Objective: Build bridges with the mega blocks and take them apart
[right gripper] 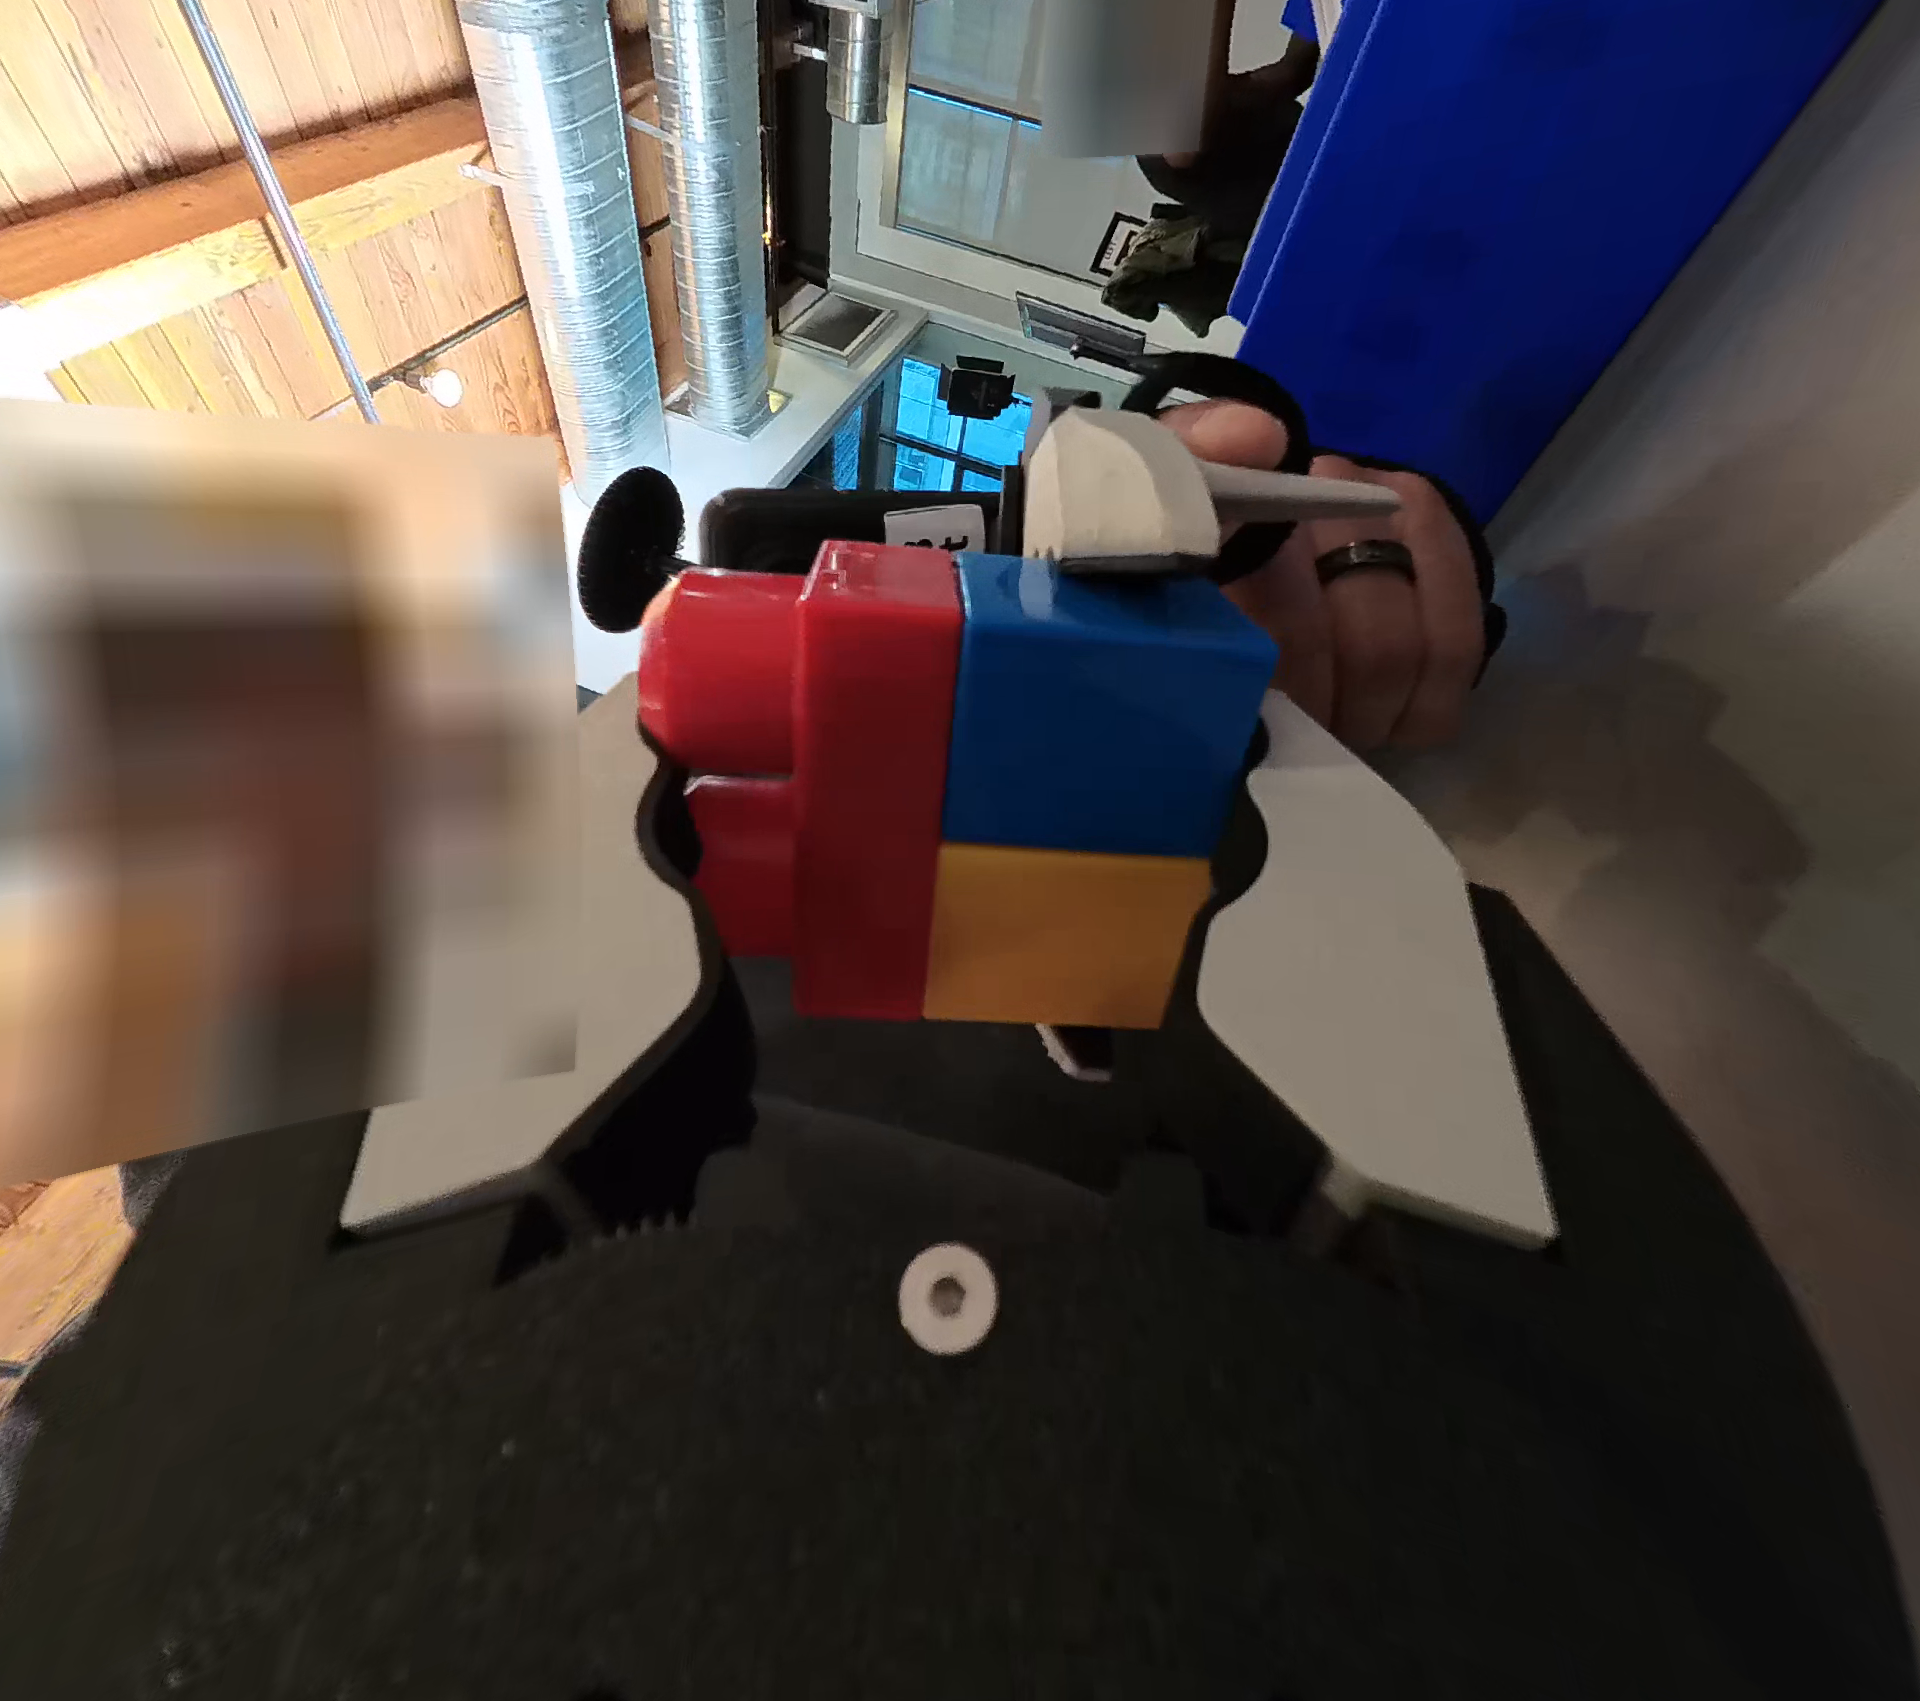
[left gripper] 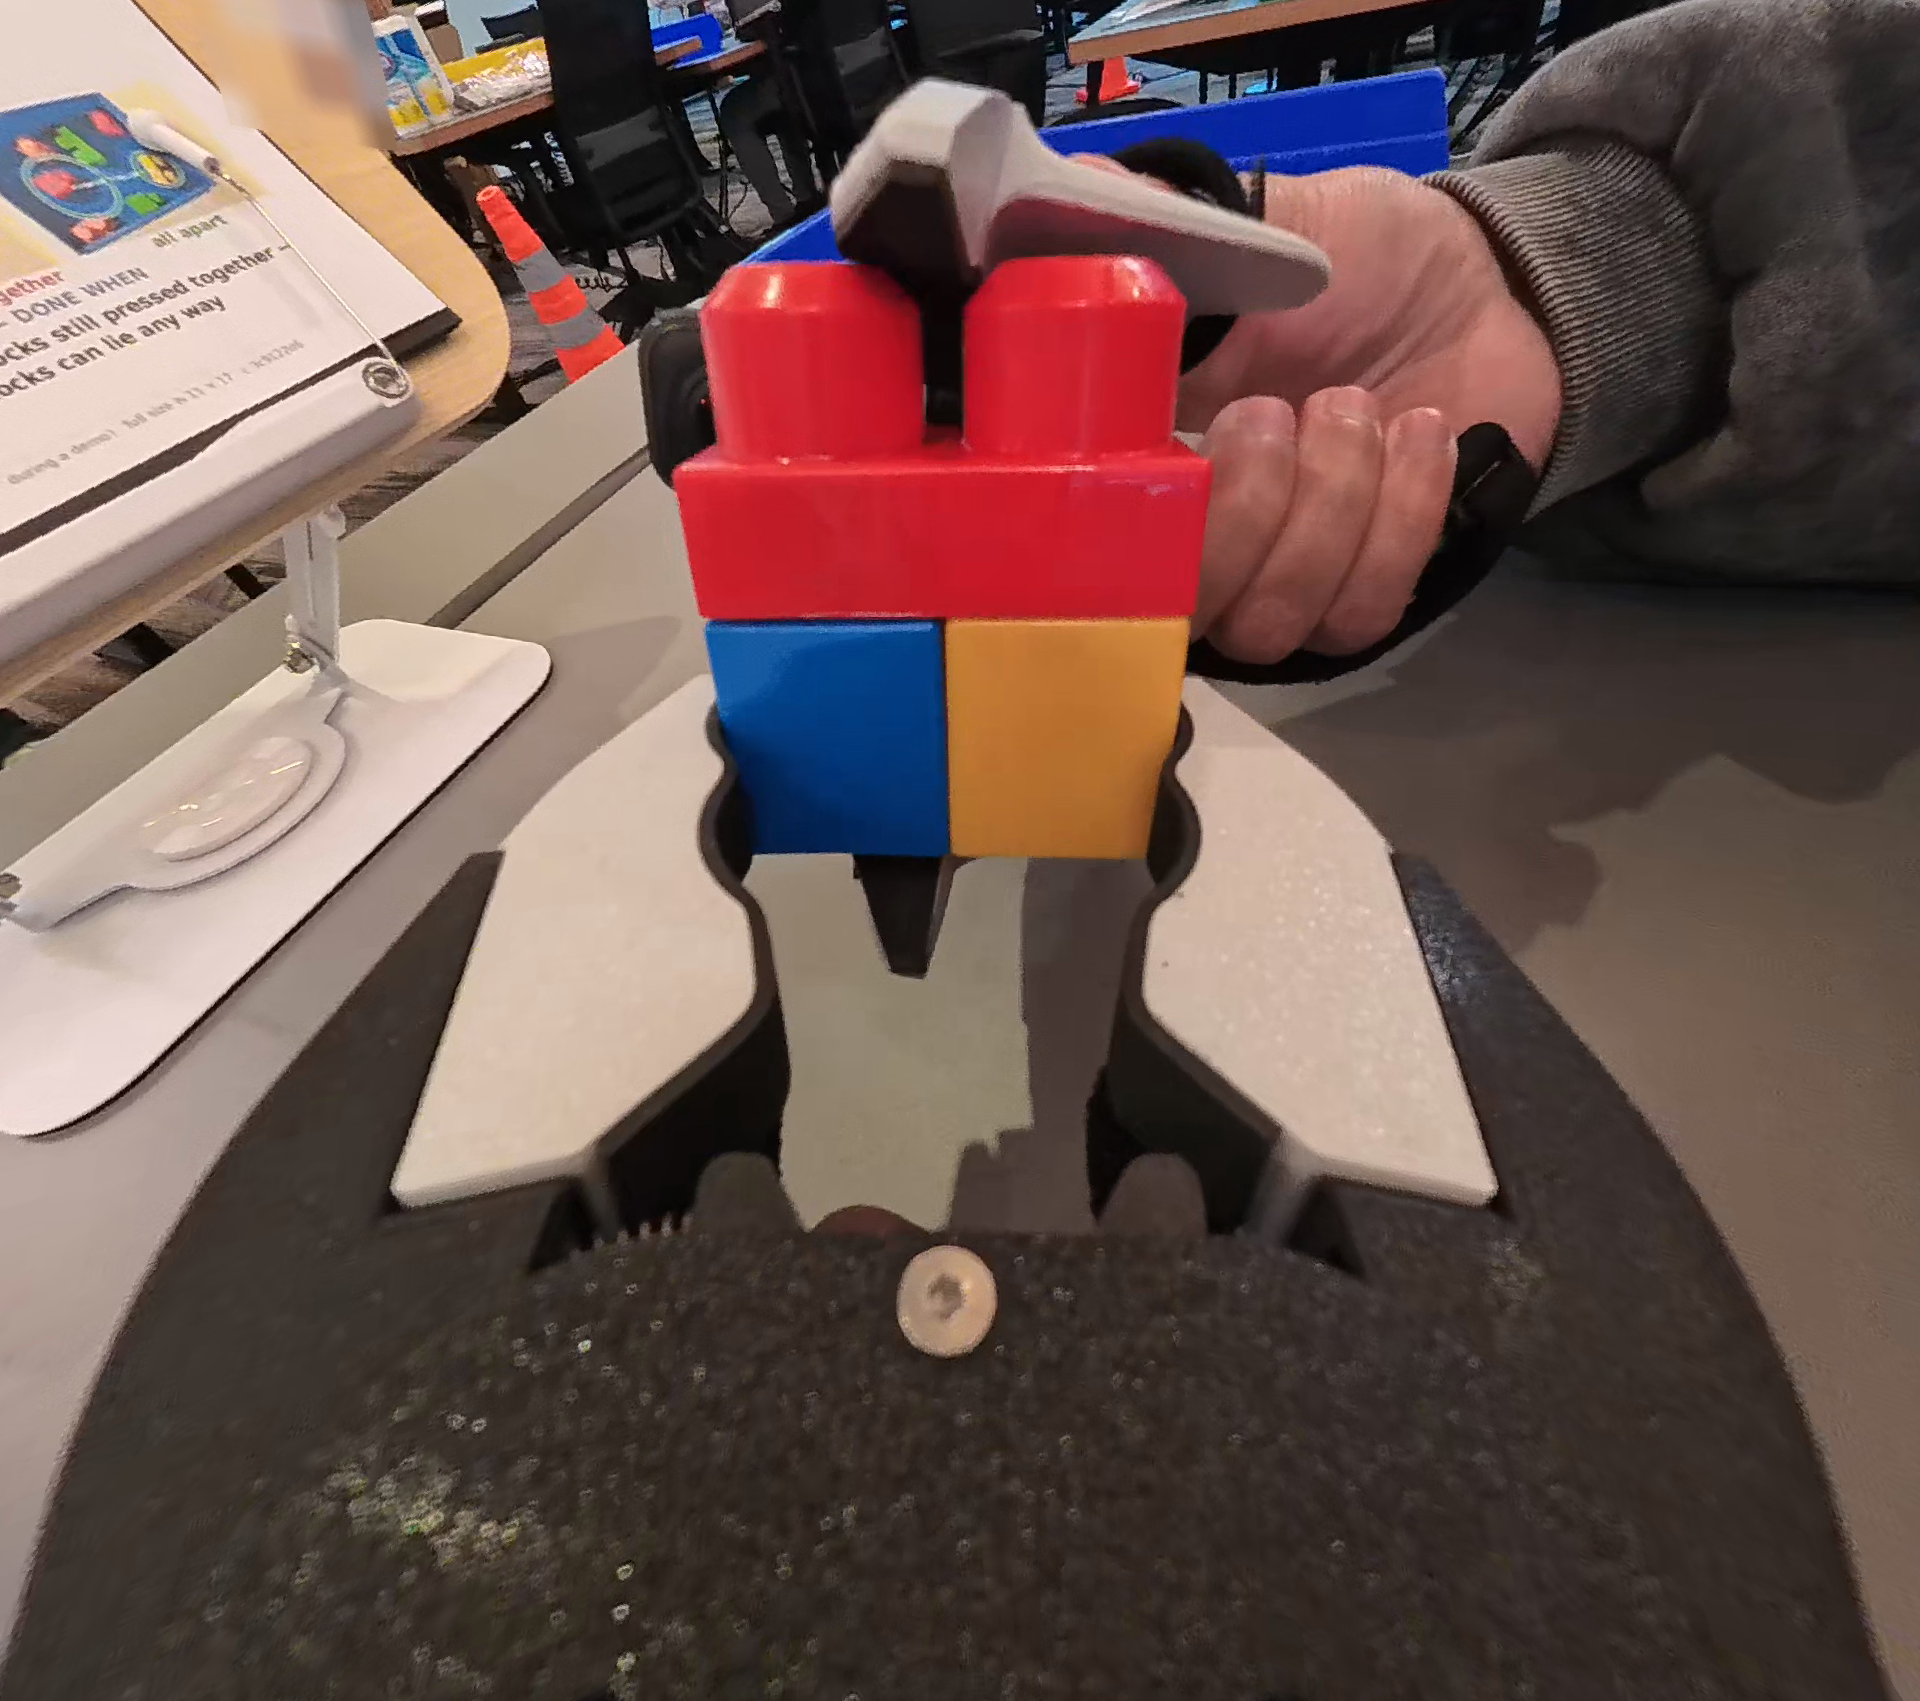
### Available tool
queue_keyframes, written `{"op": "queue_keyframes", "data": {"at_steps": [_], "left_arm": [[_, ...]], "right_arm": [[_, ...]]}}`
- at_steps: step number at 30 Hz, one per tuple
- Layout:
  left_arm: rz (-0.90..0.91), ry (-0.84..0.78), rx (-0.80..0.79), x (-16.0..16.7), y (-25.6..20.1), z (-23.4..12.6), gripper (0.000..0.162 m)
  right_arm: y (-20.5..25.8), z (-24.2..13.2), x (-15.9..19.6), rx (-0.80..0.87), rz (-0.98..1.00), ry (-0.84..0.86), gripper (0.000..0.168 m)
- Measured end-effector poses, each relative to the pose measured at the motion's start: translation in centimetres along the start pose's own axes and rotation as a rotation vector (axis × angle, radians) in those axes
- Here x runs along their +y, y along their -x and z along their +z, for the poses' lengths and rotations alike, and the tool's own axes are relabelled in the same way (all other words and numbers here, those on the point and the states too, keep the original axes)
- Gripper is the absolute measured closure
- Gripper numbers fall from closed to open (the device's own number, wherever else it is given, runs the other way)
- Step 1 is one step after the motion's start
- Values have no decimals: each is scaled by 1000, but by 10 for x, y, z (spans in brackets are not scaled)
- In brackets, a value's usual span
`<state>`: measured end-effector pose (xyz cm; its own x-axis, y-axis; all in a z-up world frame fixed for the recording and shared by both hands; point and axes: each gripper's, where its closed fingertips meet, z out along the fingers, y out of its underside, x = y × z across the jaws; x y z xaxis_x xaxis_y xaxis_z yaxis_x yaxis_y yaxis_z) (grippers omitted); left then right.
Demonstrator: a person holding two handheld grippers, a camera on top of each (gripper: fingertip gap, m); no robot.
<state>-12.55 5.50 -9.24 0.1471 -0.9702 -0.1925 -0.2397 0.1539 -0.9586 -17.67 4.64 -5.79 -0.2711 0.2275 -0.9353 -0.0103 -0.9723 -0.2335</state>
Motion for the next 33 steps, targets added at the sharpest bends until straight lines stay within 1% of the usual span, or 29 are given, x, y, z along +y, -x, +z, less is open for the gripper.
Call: {"op": "queue_keyframes", "data": {"at_steps": [1,4,7,8,9,10,11,15,16,18,20,22,23,25,28,29,30,33], "left_arm": [[-4,-3,1,-1,0,0,87],[-17,10,-3,1,1,1,87],[-27,21,-11,4,3,1,87],[-27,15,-21,2,4,0,87],[-29,11,-31,1,5,-1,87],[-32,11,-44,2,8,-2,87],[-34,23,-66,4,12,-3,87],[-67,146,-182,28,32,-2,87],[-79,181,-201,34,35,0,87],[-56,220,-225,40,37,3,87],[-6,227,-247,40,36,4,87],[22,233,-251,40,33,5,87],[29,235,-256,40,33,5,87],[44,239,-275,39,33,5,87],[26,245,-285,38,32,3,85],[13,236,-279,36,31,2,79],[-10,220,-275,34,31,-1,78],[-139,194,-241,35,34,-6,82]], "right_arm": [[1,0,0,-7,7,-3,67],[-1,-1,-3,-1,43,-21,66],[-4,-1,-5,60,39,-24,66],[-3,-4,-8,82,23,-35,70],[-2,-8,-10,126,0,-40,68],[-2,-13,-12,191,-32,-35,57],[-4,-20,-14,284,-76,-27,56],[-13,-49,-27,767,-337,24,62],[-14,-51,-30,860,-394,34,65],[-17,-45,-32,965,-461,53,79],[-30,-45,-31,1084,-480,98,84],[-42,-51,-34,1189,-501,106,93],[-46,-50,-33,1187,-484,104,98],[-46,-39,-27,1114,-439,113,131],[-44,-45,-30,1159,-471,95,131],[-40,-52,-33,1191,-502,71,131],[-32,-58,-36,1203,-525,50,131],[7,-75,-35,1190,-598,18,131]]}}
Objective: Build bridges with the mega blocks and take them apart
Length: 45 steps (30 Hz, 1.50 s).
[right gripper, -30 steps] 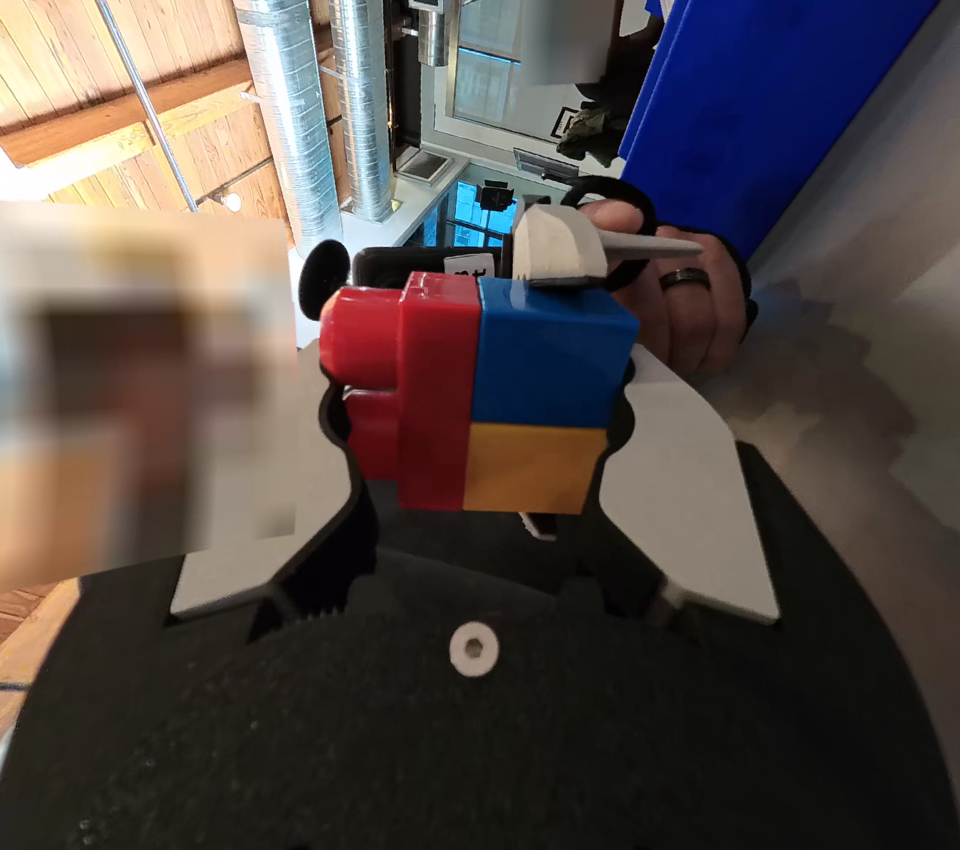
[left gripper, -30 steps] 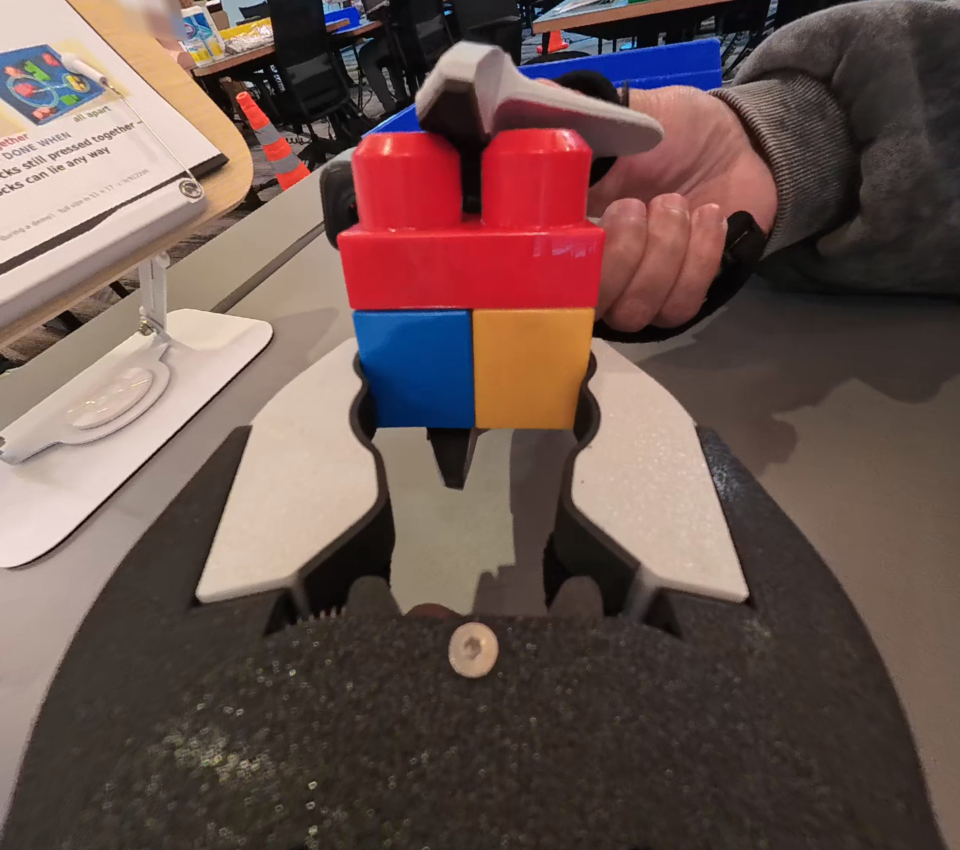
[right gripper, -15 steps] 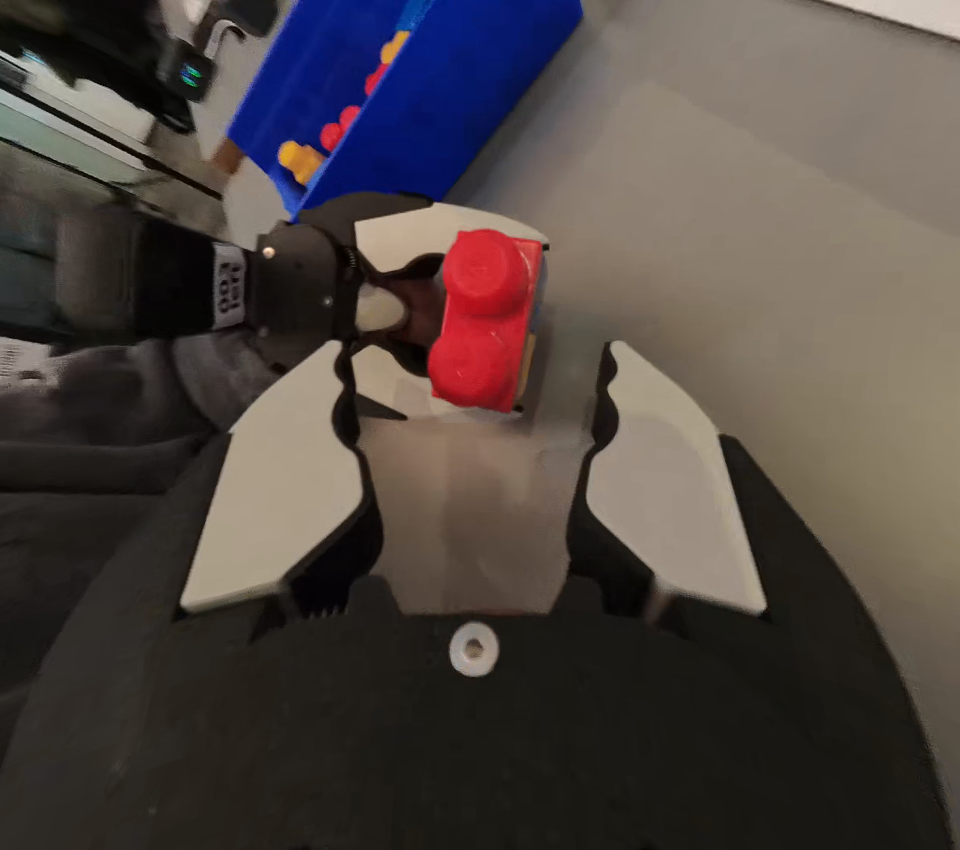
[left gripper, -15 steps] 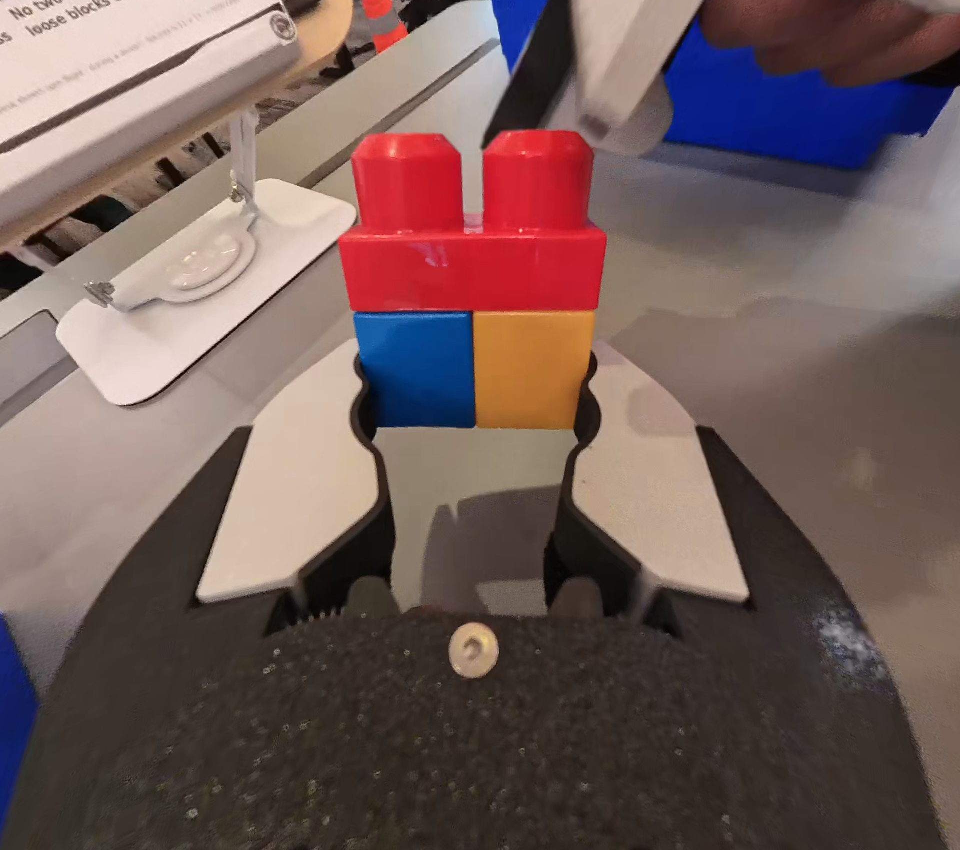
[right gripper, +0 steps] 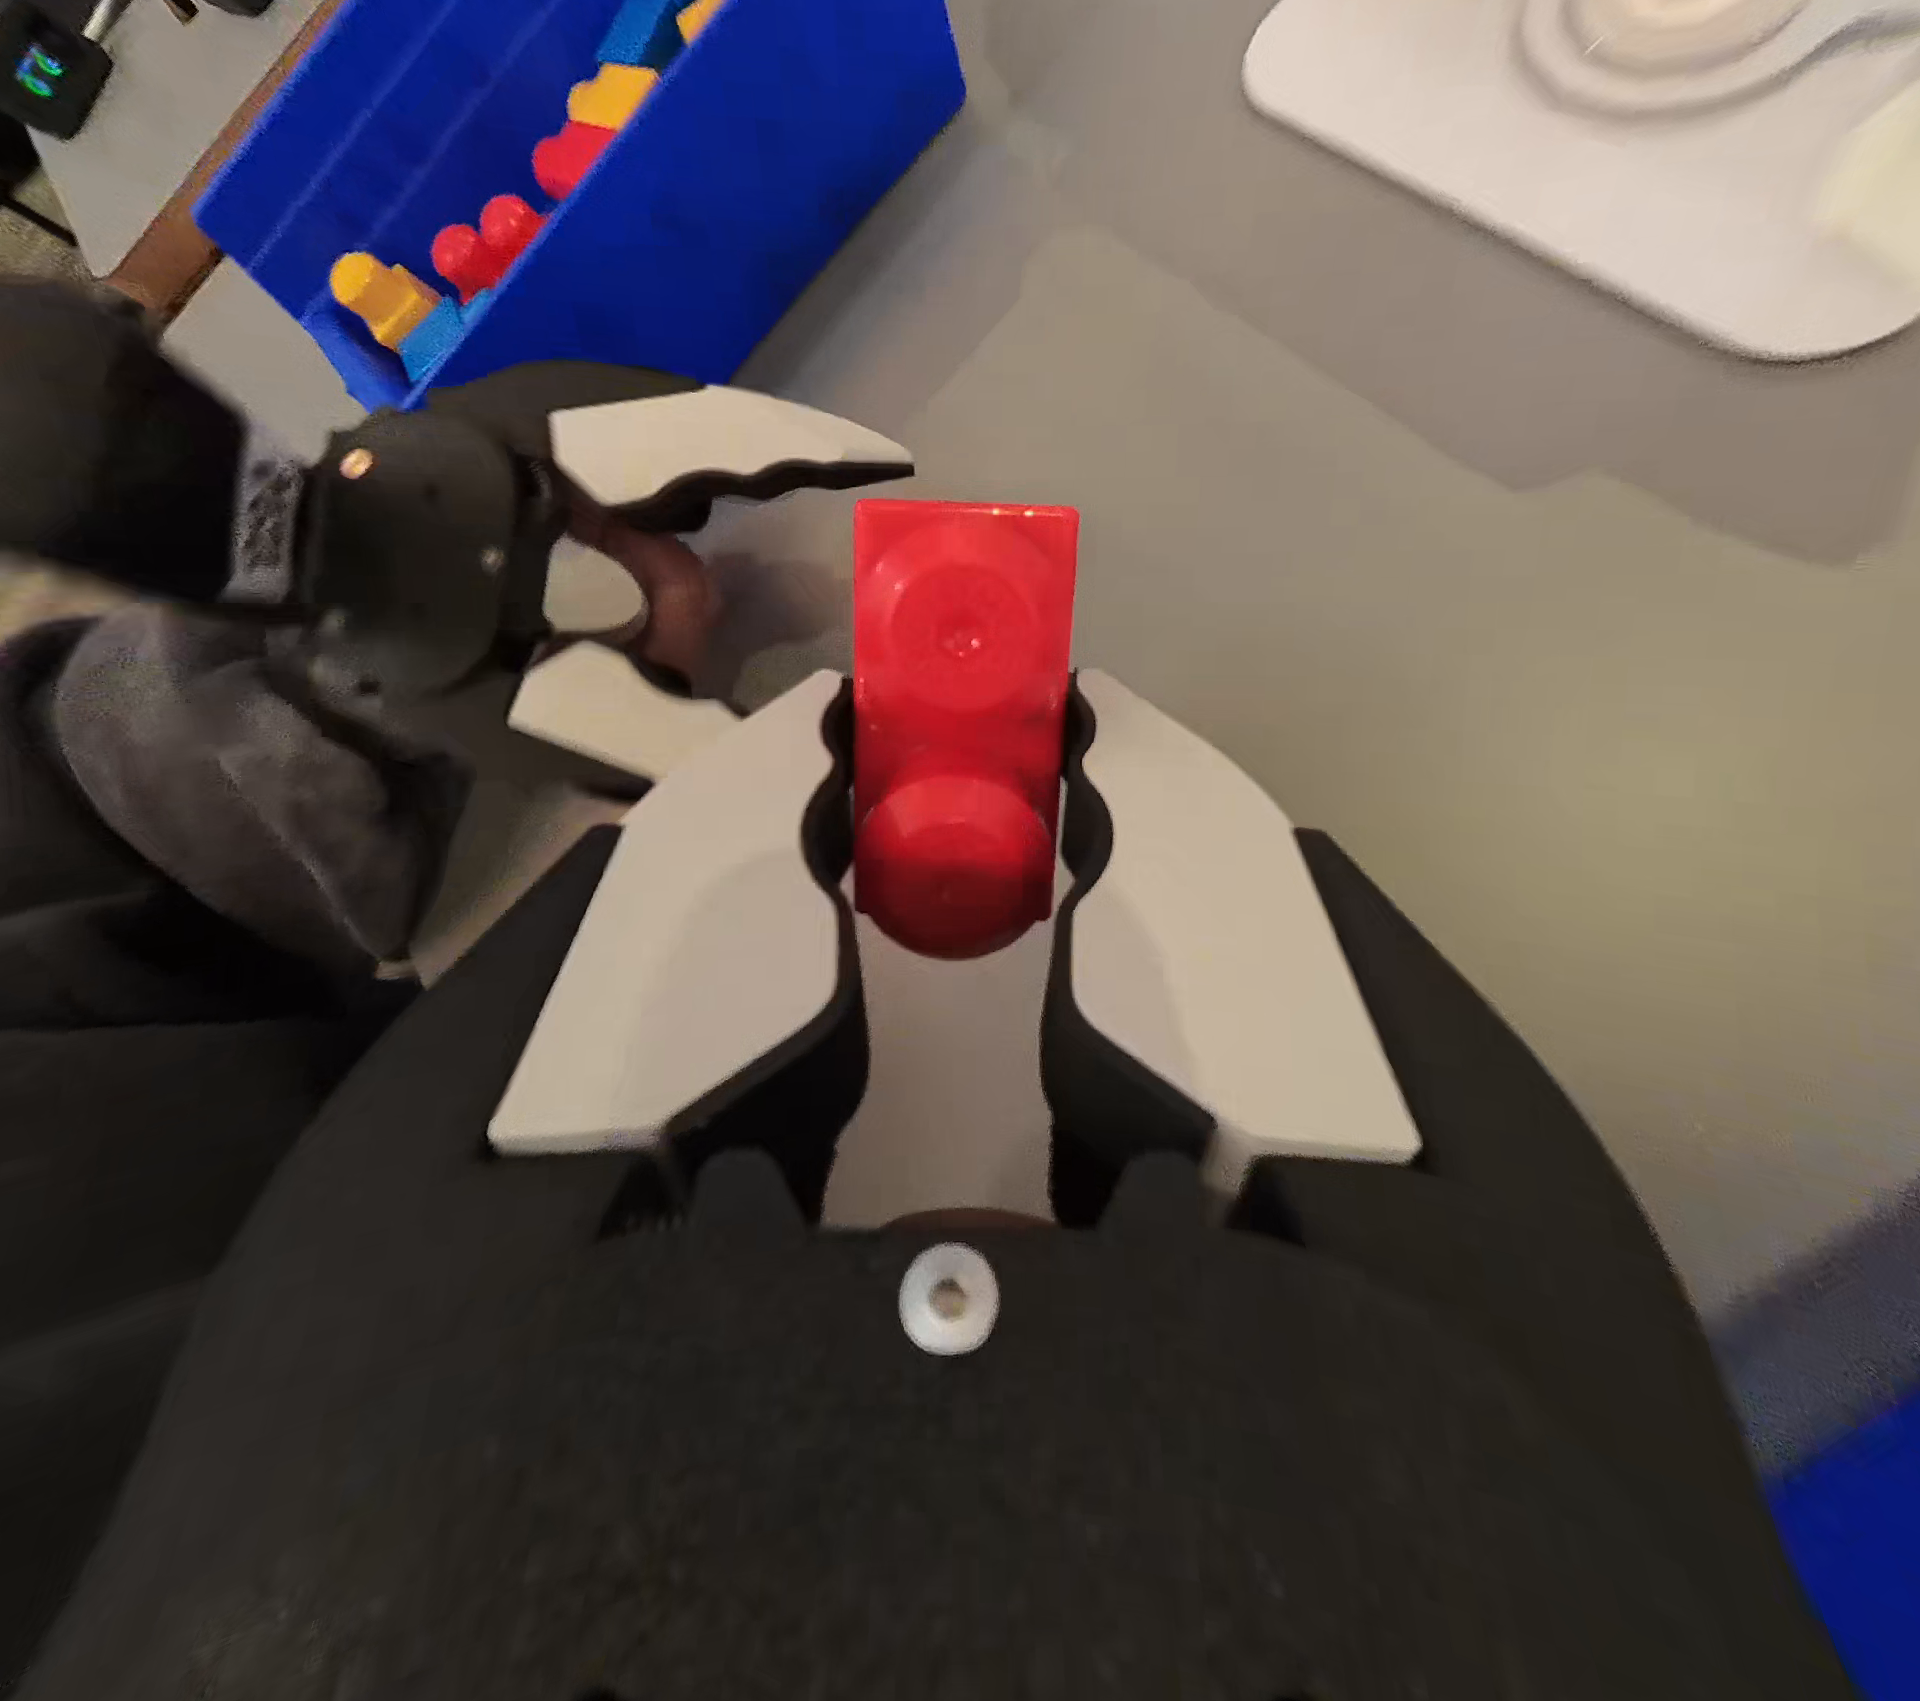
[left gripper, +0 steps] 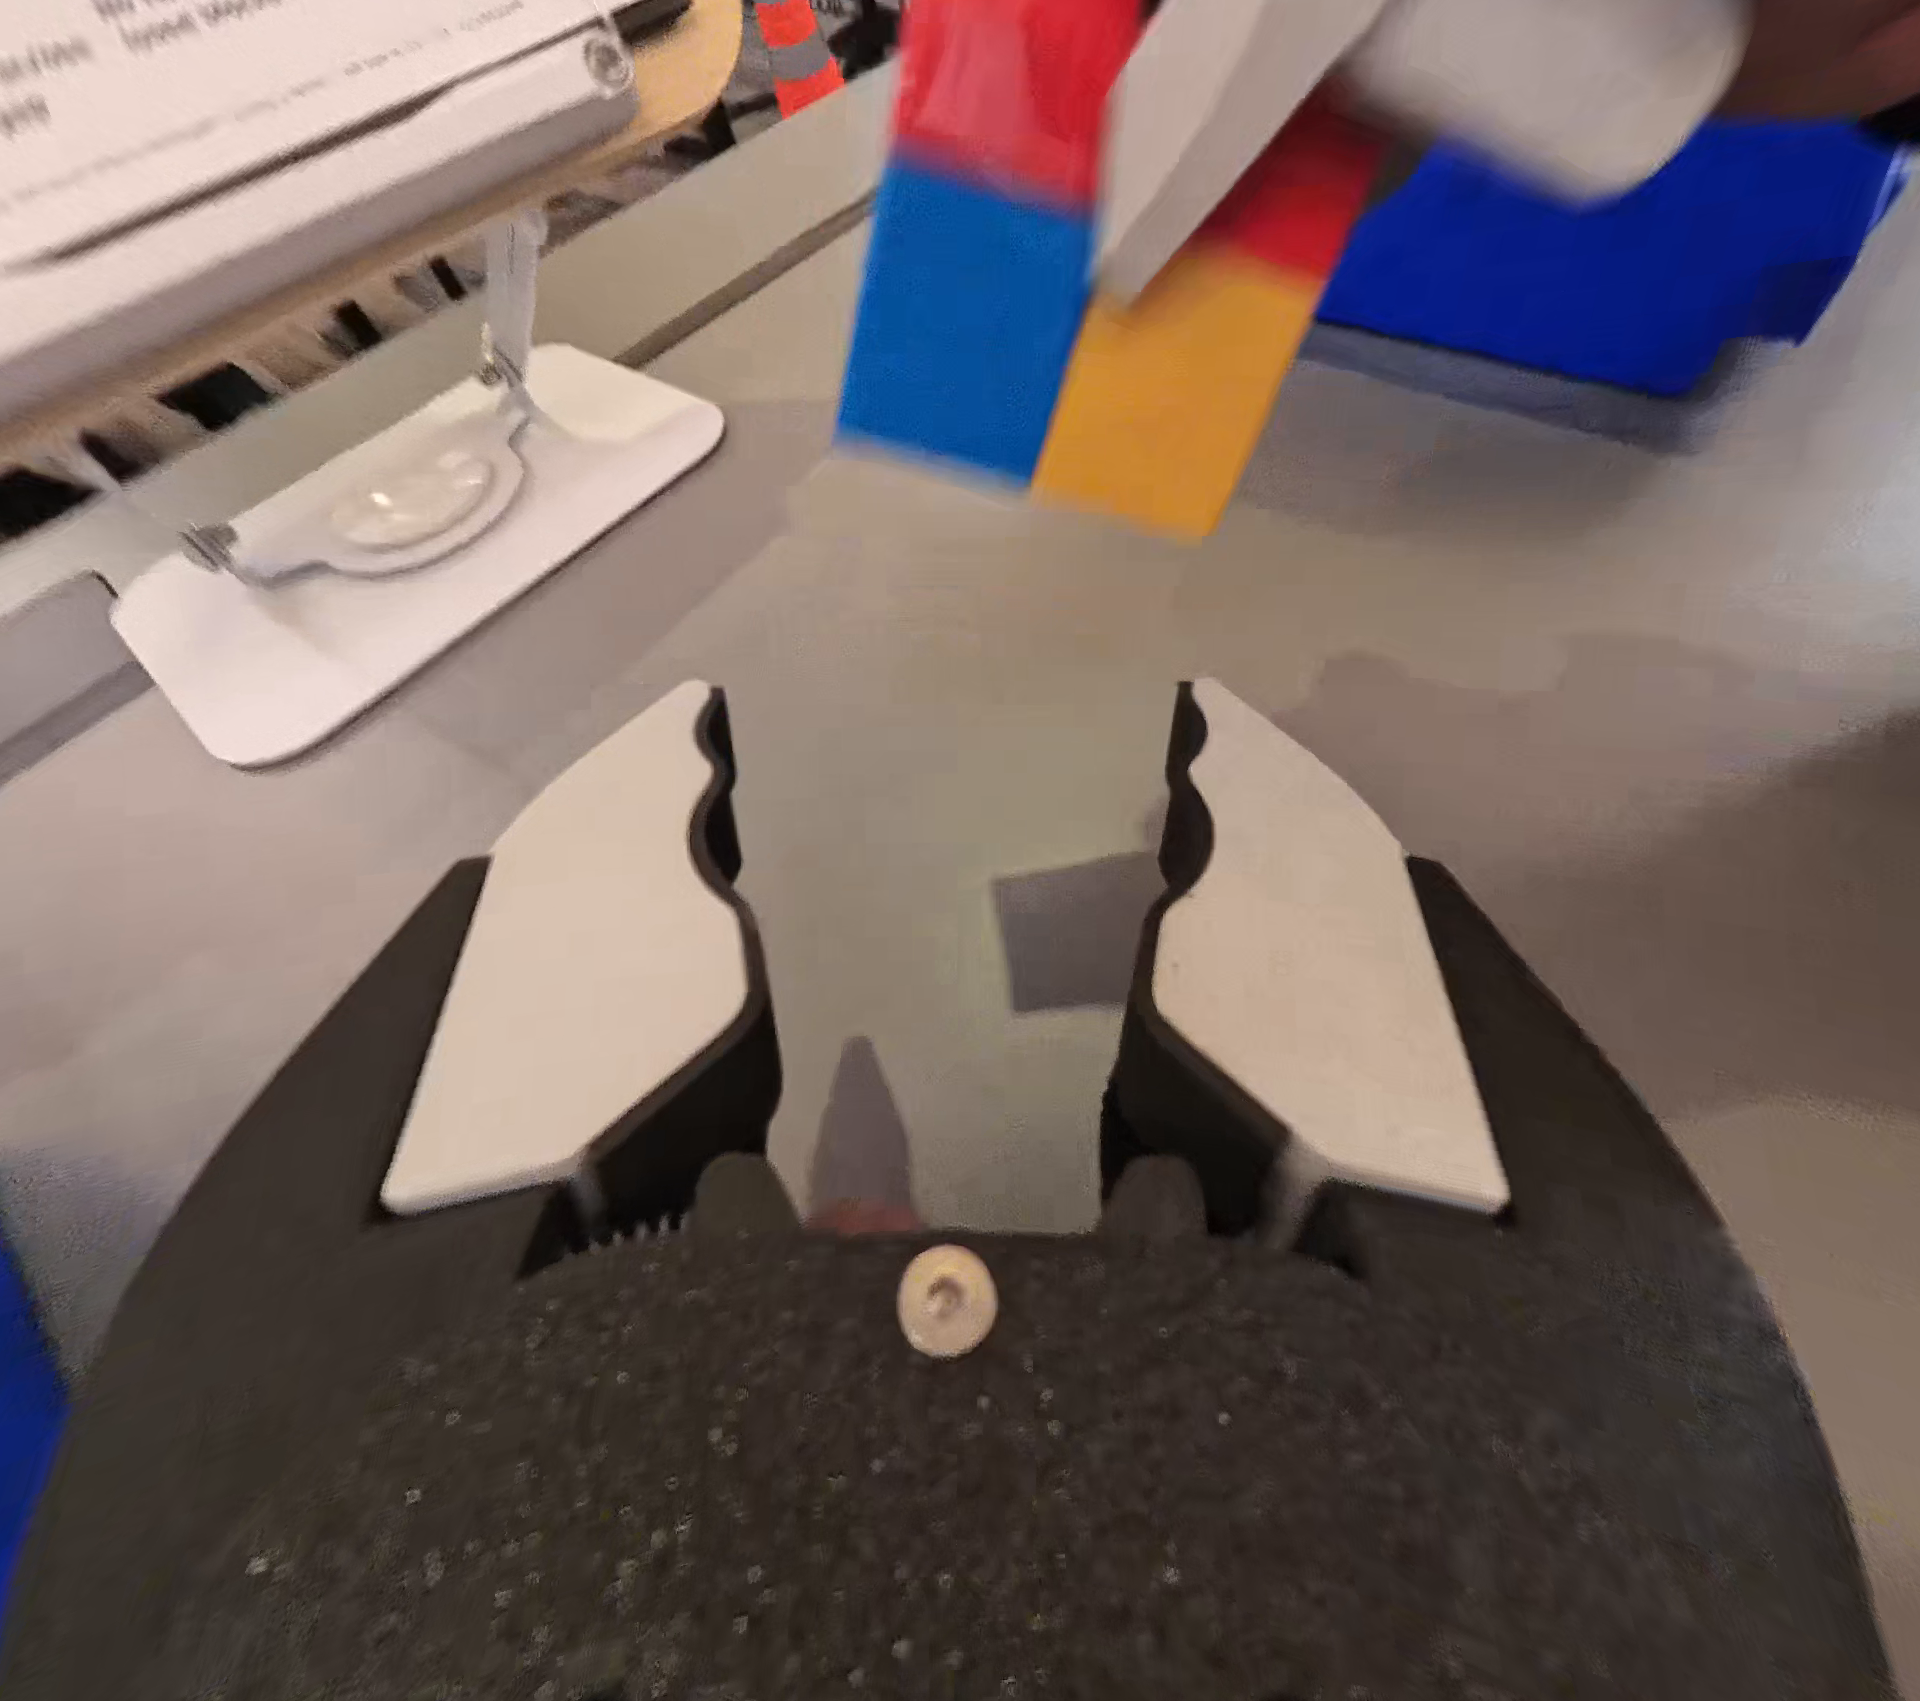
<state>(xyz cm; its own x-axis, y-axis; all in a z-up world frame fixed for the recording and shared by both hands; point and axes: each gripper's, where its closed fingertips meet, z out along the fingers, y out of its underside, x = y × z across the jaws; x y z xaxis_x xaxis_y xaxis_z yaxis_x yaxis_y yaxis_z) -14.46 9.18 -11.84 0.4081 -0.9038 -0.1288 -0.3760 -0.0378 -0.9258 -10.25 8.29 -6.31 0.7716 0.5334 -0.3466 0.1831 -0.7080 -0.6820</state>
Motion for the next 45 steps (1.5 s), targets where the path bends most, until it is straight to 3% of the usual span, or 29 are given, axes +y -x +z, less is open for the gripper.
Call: {"op": "queue_keyframes", "data": {"at_steps": [6,11,15,19,26,33,39,45], "left_arm": [[-216,-28,105,-3,5,-3,91],[-221,-23,112,-1,2,2,93],[-196,-4,117,3,-1,7,94],[-195,-2,131,4,-3,9,94],[-197,-2,155,5,-7,10,94],[-184,5,177,5,-14,10,94],[-181,11,181,7,-15,11,93],[-190,5,189,5,-16,9,92]], "right_arm": [[-70,-137,-17,289,-218,-47,132],[-167,-209,9,432,-386,183,131],[-240,-219,66,386,-503,510,131],[-278,-202,102,289,-555,633,131],[-299,-168,126,168,-640,706,131],[-310,-163,146,100,-616,792,131],[-312,-176,138,153,-690,812,130],[-280,-235,80,339,-779,702,122]]}}
